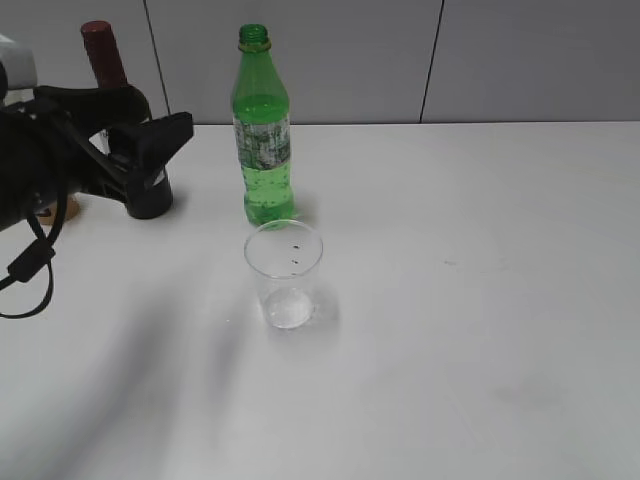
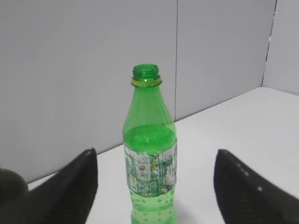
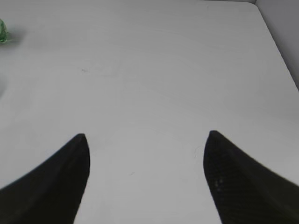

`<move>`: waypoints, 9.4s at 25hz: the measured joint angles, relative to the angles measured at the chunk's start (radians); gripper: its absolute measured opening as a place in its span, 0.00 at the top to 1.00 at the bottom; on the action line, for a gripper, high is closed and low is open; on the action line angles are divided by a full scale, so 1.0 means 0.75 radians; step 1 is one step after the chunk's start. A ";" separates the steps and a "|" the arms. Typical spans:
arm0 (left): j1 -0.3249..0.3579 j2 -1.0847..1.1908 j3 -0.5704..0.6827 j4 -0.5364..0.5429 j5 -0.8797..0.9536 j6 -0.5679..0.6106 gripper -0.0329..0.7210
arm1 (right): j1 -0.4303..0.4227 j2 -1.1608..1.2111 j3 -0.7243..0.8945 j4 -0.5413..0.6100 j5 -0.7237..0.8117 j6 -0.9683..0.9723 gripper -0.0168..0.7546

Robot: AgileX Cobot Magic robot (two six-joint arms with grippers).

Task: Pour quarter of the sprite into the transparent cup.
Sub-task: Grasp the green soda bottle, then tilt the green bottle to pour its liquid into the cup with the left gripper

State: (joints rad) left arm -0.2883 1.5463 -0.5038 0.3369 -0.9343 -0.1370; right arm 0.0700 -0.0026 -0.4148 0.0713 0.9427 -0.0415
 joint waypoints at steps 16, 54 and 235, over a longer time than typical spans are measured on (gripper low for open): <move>0.116 0.312 -0.148 0.292 -0.136 -0.141 0.17 | 0.000 0.000 0.000 0.000 0.000 0.000 0.22; 0.044 0.871 -0.688 0.330 -0.124 -0.094 0.11 | 0.000 0.000 0.000 0.009 0.000 0.000 0.22; -0.412 0.334 0.023 -1.514 -0.277 2.395 0.35 | 0.000 0.000 0.000 0.060 0.000 0.004 0.22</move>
State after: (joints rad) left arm -0.5973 1.7965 -0.4867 -0.7982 -1.1424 1.6594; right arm 0.0700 -0.0026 -0.4148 0.1165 0.9427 -0.0383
